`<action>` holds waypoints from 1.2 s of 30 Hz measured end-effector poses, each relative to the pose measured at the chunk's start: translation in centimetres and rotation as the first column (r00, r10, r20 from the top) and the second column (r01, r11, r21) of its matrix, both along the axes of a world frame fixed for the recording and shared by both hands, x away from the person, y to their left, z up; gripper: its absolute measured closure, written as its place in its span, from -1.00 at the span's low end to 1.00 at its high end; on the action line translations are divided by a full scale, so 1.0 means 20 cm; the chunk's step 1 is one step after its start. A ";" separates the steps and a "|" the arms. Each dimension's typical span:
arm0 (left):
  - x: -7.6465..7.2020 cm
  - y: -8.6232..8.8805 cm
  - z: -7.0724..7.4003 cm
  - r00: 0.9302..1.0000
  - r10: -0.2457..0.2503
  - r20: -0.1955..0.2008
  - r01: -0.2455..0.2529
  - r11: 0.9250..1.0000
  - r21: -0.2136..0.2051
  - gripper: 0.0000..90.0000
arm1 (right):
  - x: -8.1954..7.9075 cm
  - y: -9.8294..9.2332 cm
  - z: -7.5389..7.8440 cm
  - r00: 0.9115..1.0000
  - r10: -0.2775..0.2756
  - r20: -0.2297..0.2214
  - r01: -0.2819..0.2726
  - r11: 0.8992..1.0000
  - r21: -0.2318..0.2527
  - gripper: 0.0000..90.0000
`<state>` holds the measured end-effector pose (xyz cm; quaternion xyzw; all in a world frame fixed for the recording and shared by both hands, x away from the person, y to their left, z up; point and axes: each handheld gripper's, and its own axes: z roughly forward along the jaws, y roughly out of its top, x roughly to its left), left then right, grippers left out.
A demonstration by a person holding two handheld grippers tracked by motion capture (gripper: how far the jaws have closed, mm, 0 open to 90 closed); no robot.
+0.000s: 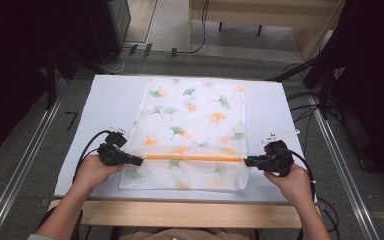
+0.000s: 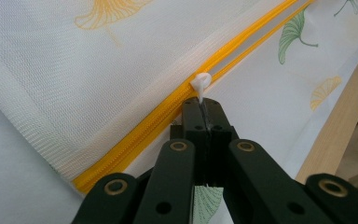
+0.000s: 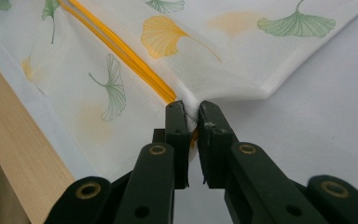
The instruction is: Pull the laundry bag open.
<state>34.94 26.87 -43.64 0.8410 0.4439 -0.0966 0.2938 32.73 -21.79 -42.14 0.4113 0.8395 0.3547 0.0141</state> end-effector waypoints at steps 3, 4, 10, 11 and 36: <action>0.00 0.00 0.00 1.000 0.003 -0.002 -0.003 1.000 -0.008 1.00 | 0.00 0.00 0.00 1.000 0.001 0.000 -0.001 1.000 0.002 0.89; 0.00 0.01 0.00 1.000 0.009 -0.002 -0.009 1.000 -0.008 1.00 | 0.00 0.00 0.00 1.000 0.001 0.000 -0.001 1.000 0.003 0.89; 0.00 0.01 0.00 1.000 0.010 -0.004 -0.010 1.000 -0.008 1.00 | 0.00 0.00 0.00 1.000 0.000 -0.004 0.000 1.000 0.002 0.89; 0.00 0.01 0.00 1.000 0.010 -0.004 -0.010 1.000 -0.008 1.00 | 0.00 0.00 0.00 1.000 0.000 -0.004 0.000 1.000 0.002 0.89; 0.00 0.05 0.00 1.000 0.027 -0.009 -0.027 1.000 0.000 1.00 | 0.00 0.00 0.00 1.000 0.003 -0.006 -0.003 1.000 -0.004 0.88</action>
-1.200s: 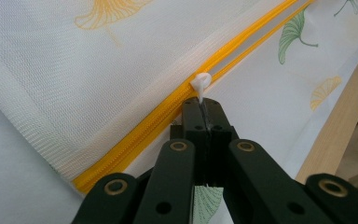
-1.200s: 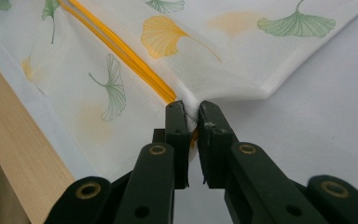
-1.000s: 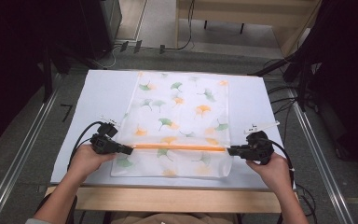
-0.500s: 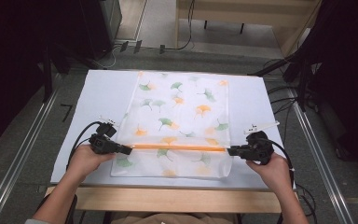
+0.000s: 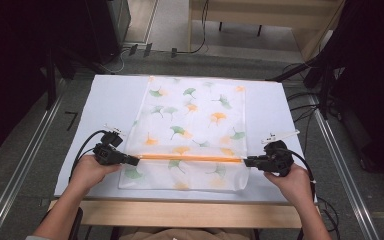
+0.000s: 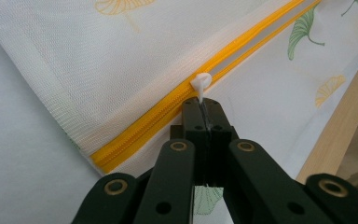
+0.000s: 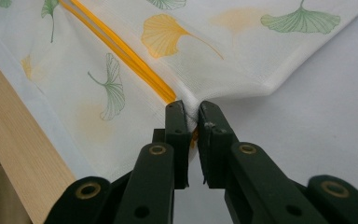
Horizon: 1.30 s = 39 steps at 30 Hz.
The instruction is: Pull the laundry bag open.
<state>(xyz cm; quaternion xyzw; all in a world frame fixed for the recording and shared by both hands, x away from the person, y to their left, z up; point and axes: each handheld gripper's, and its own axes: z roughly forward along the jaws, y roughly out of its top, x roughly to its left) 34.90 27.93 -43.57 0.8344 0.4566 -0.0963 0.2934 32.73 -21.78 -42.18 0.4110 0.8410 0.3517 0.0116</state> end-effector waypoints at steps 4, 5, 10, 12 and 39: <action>0.00 0.01 0.00 1.000 -0.001 -0.003 0.001 1.000 -0.001 1.00 | 0.00 0.00 0.00 1.000 -0.001 -0.003 0.001 1.000 0.001 0.88; 0.00 0.01 0.00 1.000 -0.002 -0.003 0.002 1.000 -0.002 1.00 | 0.00 0.00 0.00 1.000 -0.001 -0.003 0.001 1.000 0.001 0.88; 0.00 0.03 0.00 1.000 0.006 -0.005 -0.006 1.000 -0.001 1.00 | 0.00 0.00 0.00 1.000 0.001 -0.001 -0.001 1.000 0.000 0.88; 0.00 0.03 0.00 1.000 0.015 -0.009 -0.015 1.000 -0.005 1.00 | 0.00 0.00 0.00 1.000 0.000 -0.002 0.000 1.000 0.000 0.88; 0.00 0.09 0.00 0.999 0.026 -0.024 -0.026 1.000 -0.005 1.00 | 0.00 0.00 0.00 1.000 0.001 -0.006 -0.001 1.000 -0.001 0.88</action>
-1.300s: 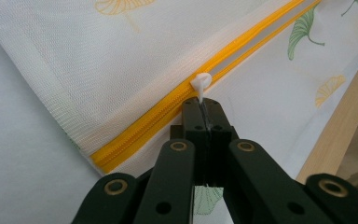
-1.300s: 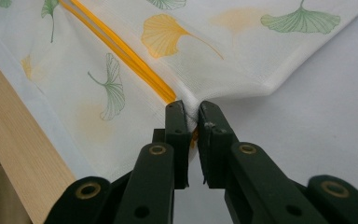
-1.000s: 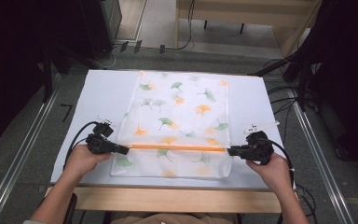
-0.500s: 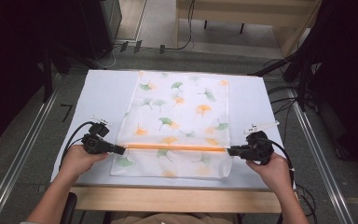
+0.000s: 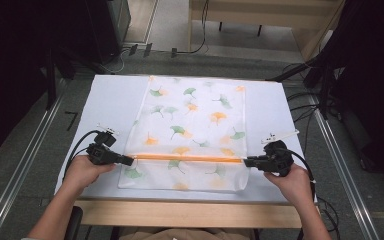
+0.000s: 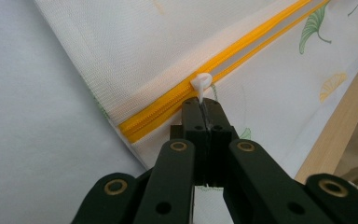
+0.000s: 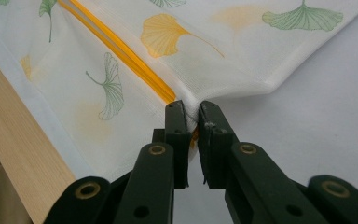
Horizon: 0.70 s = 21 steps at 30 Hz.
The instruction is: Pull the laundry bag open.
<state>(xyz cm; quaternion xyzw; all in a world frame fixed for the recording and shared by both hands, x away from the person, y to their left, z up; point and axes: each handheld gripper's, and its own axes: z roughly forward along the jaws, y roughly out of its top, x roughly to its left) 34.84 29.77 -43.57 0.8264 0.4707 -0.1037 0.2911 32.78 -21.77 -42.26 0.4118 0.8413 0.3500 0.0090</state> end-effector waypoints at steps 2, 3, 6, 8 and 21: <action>0.00 0.00 0.00 1.000 -0.007 0.002 0.007 1.000 0.002 1.00 | 0.00 0.00 0.00 1.000 0.002 0.000 -0.002 1.000 -0.001 0.88; 0.00 0.00 0.00 1.000 -0.004 0.000 0.004 1.000 0.002 1.00 | 0.00 0.00 0.00 1.000 0.001 0.000 -0.001 1.000 -0.001 0.88; 0.00 0.00 0.00 1.000 -0.003 0.003 0.003 1.000 -0.002 1.00 | 0.00 0.00 0.00 1.000 0.002 -0.002 -0.002 1.000 -0.001 0.88; 0.00 0.01 0.00 1.000 0.001 -0.001 -0.001 1.000 -0.004 1.00 | 0.00 0.00 0.00 1.000 0.002 -0.001 -0.002 1.000 -0.001 0.88; -0.01 0.07 0.00 1.000 0.017 -0.002 -0.017 1.000 0.005 1.00 | 0.01 0.00 -0.01 1.000 0.001 -0.006 -0.001 1.000 -0.008 0.88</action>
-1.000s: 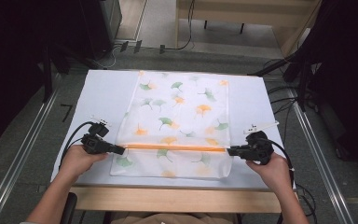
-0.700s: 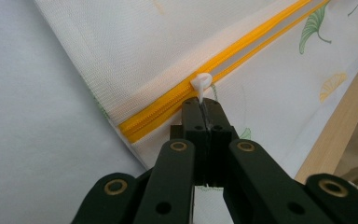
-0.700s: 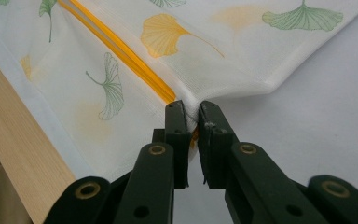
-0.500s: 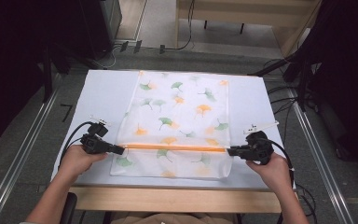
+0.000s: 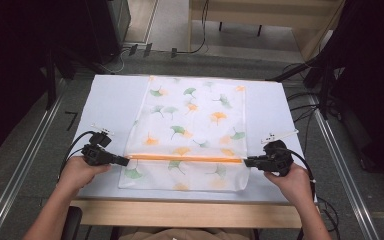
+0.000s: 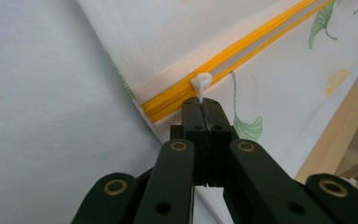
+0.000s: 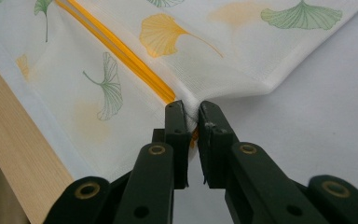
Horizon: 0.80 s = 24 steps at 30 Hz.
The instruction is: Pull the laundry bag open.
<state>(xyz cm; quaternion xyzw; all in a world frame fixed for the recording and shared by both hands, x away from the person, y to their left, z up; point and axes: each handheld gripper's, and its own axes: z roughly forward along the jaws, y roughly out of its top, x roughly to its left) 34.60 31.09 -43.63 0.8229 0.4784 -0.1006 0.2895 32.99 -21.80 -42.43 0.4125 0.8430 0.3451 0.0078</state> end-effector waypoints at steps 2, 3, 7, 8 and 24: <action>0.00 0.00 0.00 1.000 0.002 -0.002 -0.002 1.000 -0.002 1.00 | 0.00 0.00 0.00 1.000 0.000 -0.001 0.000 1.000 0.000 0.88; 0.00 0.00 0.00 1.000 0.002 -0.002 -0.002 1.000 -0.002 1.00 | 0.00 0.00 0.00 1.000 0.002 0.001 -0.002 1.000 -0.001 0.88; 0.00 0.01 0.00 1.000 0.005 -0.005 -0.005 1.000 -0.004 1.00 | 0.00 0.00 0.00 1.000 0.000 -0.002 0.000 1.000 0.000 0.88; 0.00 0.02 0.00 1.000 0.009 -0.006 -0.009 1.000 -0.001 1.00 | 0.00 0.00 0.00 1.000 -0.001 -0.002 0.001 1.000 -0.001 0.88; -0.02 0.10 -0.01 0.999 0.043 -0.013 -0.042 0.999 0.004 1.00 | 0.01 0.00 -0.01 1.000 0.000 -0.005 0.000 1.000 -0.011 0.88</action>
